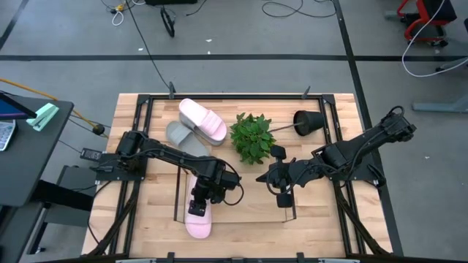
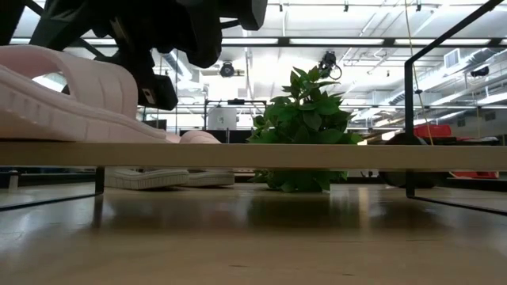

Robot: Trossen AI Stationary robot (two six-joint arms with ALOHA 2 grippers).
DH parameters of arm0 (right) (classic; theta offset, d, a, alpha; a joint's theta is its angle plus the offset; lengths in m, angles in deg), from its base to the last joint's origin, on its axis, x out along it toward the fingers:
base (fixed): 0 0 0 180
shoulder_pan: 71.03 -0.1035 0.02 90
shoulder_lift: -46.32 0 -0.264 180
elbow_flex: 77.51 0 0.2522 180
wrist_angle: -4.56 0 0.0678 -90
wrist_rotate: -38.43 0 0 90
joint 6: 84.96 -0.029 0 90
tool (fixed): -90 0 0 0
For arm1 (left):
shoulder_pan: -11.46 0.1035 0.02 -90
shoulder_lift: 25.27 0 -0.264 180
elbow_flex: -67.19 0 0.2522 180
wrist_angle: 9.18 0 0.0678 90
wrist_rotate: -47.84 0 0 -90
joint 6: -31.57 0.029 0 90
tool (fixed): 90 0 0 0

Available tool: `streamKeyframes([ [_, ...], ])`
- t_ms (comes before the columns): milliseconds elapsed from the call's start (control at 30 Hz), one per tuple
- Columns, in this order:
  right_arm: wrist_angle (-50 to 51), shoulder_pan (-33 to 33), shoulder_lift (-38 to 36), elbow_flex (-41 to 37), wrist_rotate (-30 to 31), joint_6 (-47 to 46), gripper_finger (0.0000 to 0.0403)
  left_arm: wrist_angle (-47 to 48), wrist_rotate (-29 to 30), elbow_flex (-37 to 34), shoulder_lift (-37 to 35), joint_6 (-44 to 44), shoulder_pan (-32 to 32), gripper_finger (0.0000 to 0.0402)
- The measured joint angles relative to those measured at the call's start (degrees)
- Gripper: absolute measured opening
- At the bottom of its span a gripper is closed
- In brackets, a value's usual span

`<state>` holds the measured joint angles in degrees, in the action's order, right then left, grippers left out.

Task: Pick and place slides into the shelf
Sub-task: Put the left pink slipper on the shelf, then put the pink slipper on the shelf

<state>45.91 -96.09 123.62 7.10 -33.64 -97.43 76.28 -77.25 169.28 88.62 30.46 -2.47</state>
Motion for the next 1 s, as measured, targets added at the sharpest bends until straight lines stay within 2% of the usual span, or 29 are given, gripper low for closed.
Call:
streamKeyframes([
  [400,0.02,0.02,0.0,0.0,0.0,0.17,0.0005,2.97,-0.03,0.02,0.0,-0.02,2.17,0.0184],
  [667,0.04,0.02,0.0,0.0,0.0,0.2,0.0005,10.36,0.82,0.07,-0.88,4.64,6.87,0.0179],
  [833,0.44,0.04,0.0,0.0,0.02,0.49,0.0006,12.92,6.18,0.52,-3.41,6.62,11.8,0.0176],
  [1000,0.85,0.2,0.0,0.0,0.02,0.59,0.0004,13.31,15.91,2.93,-7.18,6.25,18.53,0.0172],
])
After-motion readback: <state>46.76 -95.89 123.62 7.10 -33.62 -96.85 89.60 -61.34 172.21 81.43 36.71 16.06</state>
